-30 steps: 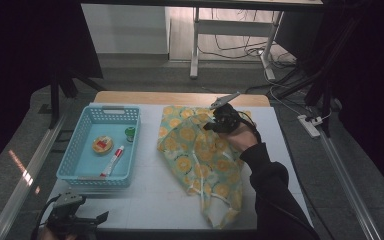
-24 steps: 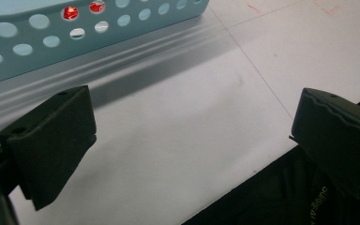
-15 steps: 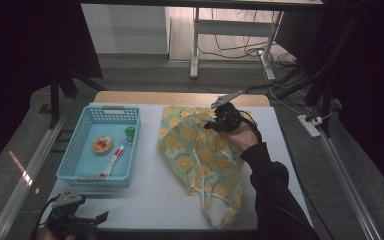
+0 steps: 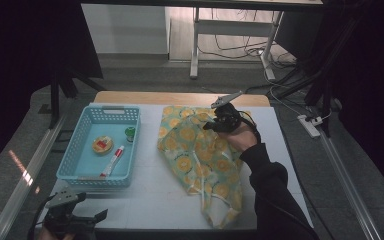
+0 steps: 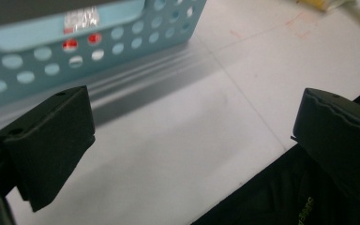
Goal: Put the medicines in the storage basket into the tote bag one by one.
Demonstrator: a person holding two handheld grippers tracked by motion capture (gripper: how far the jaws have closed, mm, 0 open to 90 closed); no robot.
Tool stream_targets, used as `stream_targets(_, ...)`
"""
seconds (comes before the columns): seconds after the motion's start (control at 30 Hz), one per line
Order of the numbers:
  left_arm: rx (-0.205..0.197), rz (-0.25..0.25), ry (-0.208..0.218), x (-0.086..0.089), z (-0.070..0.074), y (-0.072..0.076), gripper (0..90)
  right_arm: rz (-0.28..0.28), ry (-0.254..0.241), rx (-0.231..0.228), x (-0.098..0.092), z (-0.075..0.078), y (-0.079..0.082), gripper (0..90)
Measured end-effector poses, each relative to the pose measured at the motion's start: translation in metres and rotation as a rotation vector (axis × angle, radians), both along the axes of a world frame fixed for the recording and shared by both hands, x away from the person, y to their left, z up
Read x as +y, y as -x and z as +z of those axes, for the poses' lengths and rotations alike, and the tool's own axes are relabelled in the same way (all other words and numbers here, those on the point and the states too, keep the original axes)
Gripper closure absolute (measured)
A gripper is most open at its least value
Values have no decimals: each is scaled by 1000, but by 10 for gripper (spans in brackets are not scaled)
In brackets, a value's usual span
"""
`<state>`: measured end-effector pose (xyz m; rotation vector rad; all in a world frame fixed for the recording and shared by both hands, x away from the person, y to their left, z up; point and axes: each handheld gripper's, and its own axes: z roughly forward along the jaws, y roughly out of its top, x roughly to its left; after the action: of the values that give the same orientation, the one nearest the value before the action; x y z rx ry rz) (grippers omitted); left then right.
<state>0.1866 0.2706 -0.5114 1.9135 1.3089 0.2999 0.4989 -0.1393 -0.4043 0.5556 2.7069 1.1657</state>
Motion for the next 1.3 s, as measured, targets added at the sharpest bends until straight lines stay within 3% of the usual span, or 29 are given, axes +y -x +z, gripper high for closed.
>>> stream_targets(0.27,-66,-17,7,2,11,-4,0,3,-11,-1,0,-1,0,900)
stream_targets(0.4,-92,-11,33,4,18,-7,0,7,-11,-1,-1,-1,1,900)
stream_targets(0.87,-74,12,-6,6,34,-31,0,6,-14,-1,-4,-2,0,900)
stream_targets(1.13,-77,45,-54,9,47,-55,0,3,-18,0,-4,-2,-1,900)
stream_targets(1.3,-77,47,-61,14,51,-73,0,2,-19,1,-5,-2,-1,900)
